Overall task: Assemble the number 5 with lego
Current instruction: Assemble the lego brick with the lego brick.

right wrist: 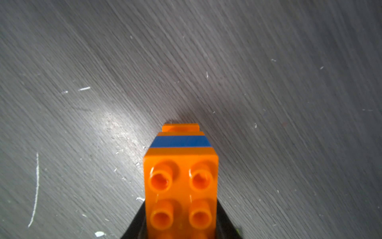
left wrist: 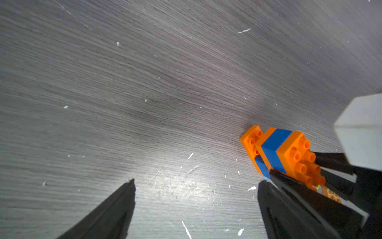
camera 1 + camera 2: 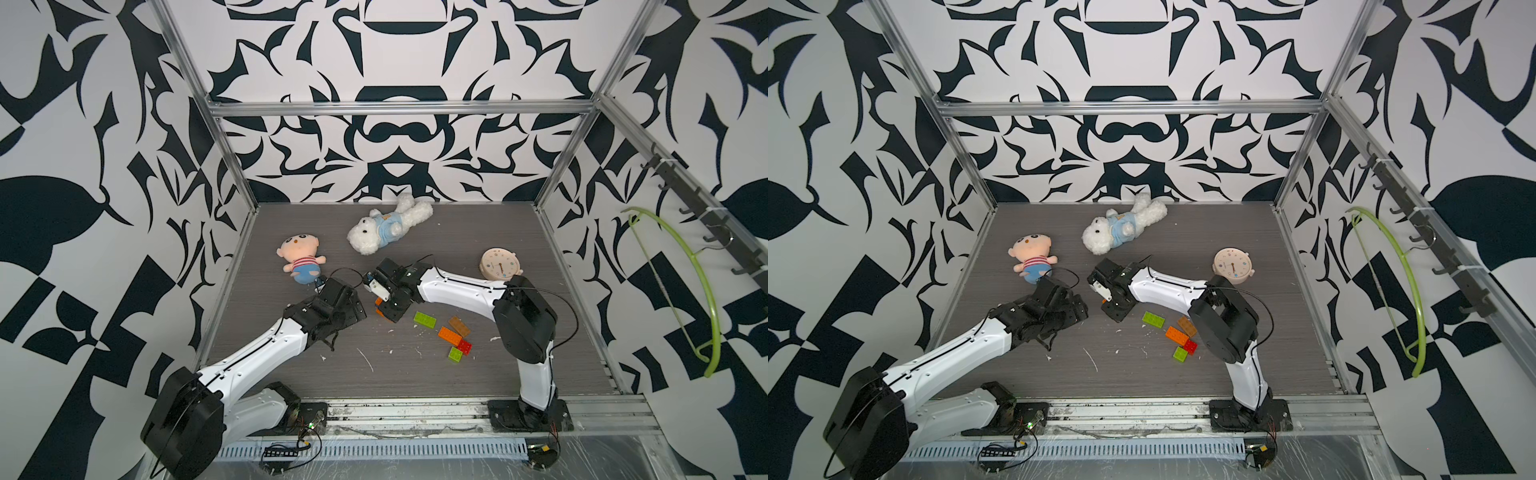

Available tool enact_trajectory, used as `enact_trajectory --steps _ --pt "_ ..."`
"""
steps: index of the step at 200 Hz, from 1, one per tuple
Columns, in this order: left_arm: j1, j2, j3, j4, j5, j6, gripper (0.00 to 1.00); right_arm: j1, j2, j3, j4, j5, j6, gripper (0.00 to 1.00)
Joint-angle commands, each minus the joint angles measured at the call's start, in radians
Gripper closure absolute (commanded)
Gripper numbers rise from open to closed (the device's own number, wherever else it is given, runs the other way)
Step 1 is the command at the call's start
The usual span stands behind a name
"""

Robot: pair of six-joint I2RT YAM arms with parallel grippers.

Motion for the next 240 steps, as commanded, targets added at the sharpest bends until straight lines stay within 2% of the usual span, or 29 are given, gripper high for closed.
enact_trajectory --steps 1,99,170,205,240 --pt "0.0 -0.004 0.02 -0.019 -0.008 0.007 0.01 -0.004 0.064 -0.018 -0.096 0.011 -0.002 0.69" --pt "0.0 -0.01 0.021 -0.019 -0.009 0.004 0.01 -0.004 0.02 0.003 -0.077 -0.006 0.002 0.64" --pt "0.001 -0.034 0.02 -0.029 -0.021 0.005 0.01 -0.005 -0.013 0.008 -0.053 -0.013 0.003 0.53" --pt "0.001 -0.038 0.02 -0.027 -0.018 0.008 0.01 -0.004 -0.06 -0.035 -0.004 -0.003 0.009 0.5" --pt "0.001 -0.04 0.01 -0.005 -0.008 0.007 0.01 -0.006 -0.186 -0.152 0.105 0.002 0.024 0.49"
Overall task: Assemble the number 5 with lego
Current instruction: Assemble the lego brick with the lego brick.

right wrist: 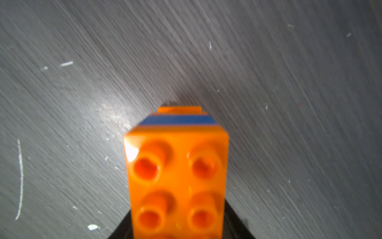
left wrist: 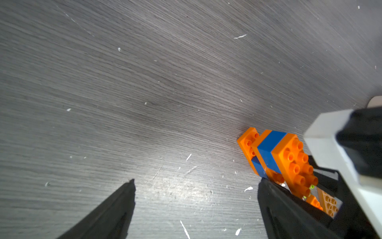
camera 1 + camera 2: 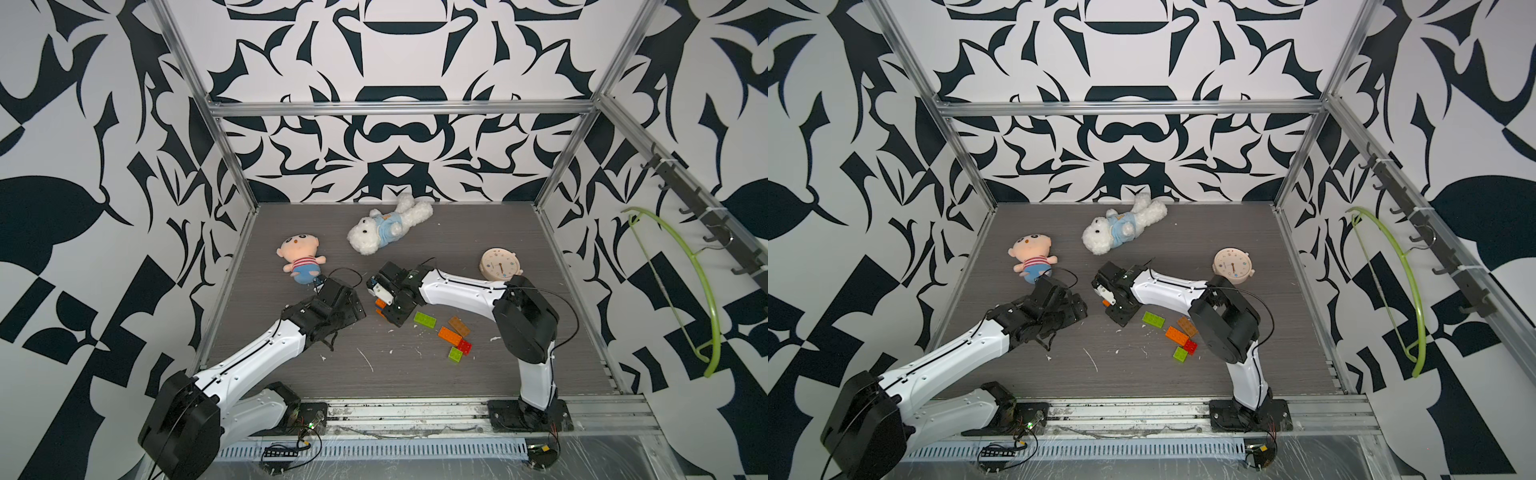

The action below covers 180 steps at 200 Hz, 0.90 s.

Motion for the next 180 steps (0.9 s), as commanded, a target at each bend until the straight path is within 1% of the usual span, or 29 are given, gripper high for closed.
enact_trajectory --steps 1,33,53,75,86,100,132,157,180 --pt "0.0 -0.017 0.01 -0.004 0.0 0.007 0.01 -0.005 -0.137 -0.06 0.088 0.008 0.016 0.49" --pt "0.001 -0.011 0.013 0.02 0.013 0.017 0.01 -0.02 -0.278 -0.192 0.215 0.027 0.037 0.49" --pt "0.001 -0.006 0.012 0.04 0.023 0.024 0.01 -0.05 -0.377 -0.309 0.35 0.022 0.06 0.49" --pt "0.0 -0.004 0.015 0.048 0.026 0.028 0.01 -0.073 -0.449 -0.422 0.484 0.017 0.041 0.49" --pt "0.001 -0.003 0.013 0.053 0.027 0.03 0.01 -0.076 -0.447 -0.442 0.501 0.008 0.003 0.49" --pt "0.0 0.0 0.013 0.054 0.029 0.029 0.01 -0.075 -0.42 -0.432 0.48 -0.042 -0.03 0.49" --pt "0.0 -0.002 0.013 0.046 0.022 0.03 0.01 -0.075 -0.361 -0.392 0.498 -0.136 -0.017 0.48" --pt "0.0 -0.018 0.006 0.03 0.007 0.024 0.01 -0.074 -0.326 -0.352 0.501 -0.162 -0.003 0.46" --pt "0.0 -0.036 -0.006 0.03 0.0 0.019 0.01 -0.069 -0.289 -0.325 0.495 -0.167 0.0 0.41"
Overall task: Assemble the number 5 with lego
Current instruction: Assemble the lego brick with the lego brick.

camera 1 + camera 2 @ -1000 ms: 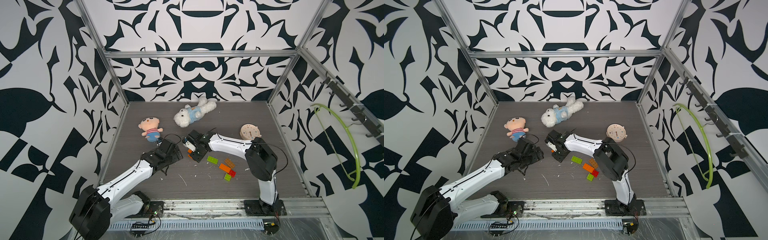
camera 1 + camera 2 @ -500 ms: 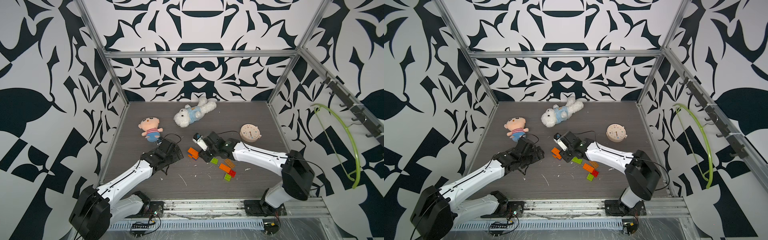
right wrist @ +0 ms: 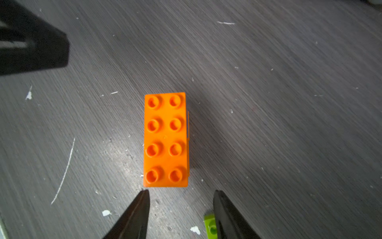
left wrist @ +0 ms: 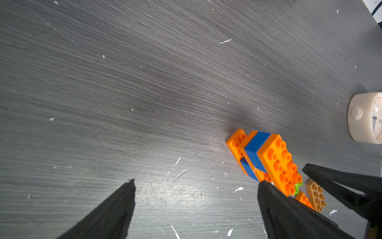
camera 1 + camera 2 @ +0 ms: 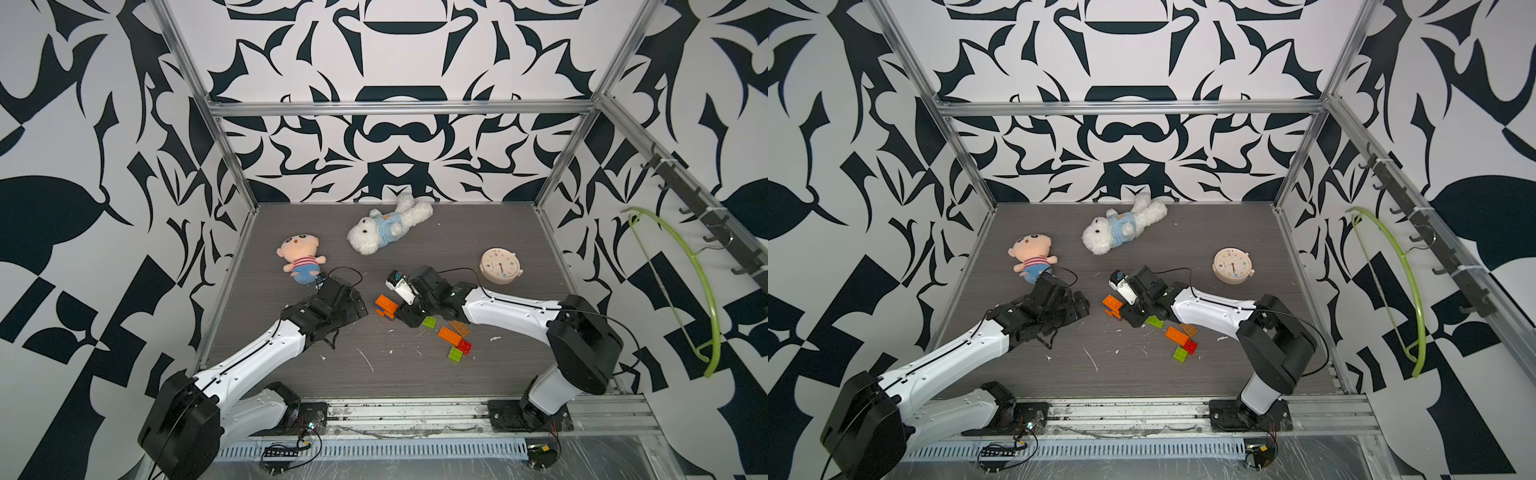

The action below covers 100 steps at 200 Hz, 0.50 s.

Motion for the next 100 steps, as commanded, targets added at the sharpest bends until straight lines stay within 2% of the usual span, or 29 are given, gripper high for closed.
enact_trajectory --steps 1,53,100 --pt "0.0 -0.031 -0.006 -0.013 -0.014 0.0 0.01 0.008 0.01 0.062 0.042 -0.038 0.001 0.41" --pt "0.001 -0.044 -0.006 -0.032 -0.022 0.001 0.01 0.023 -0.001 -0.012 0.133 0.017 -0.011 0.4" --pt "0.001 -0.035 0.001 -0.017 -0.008 0.007 0.01 0.023 -0.025 0.045 0.039 0.006 0.007 0.4"
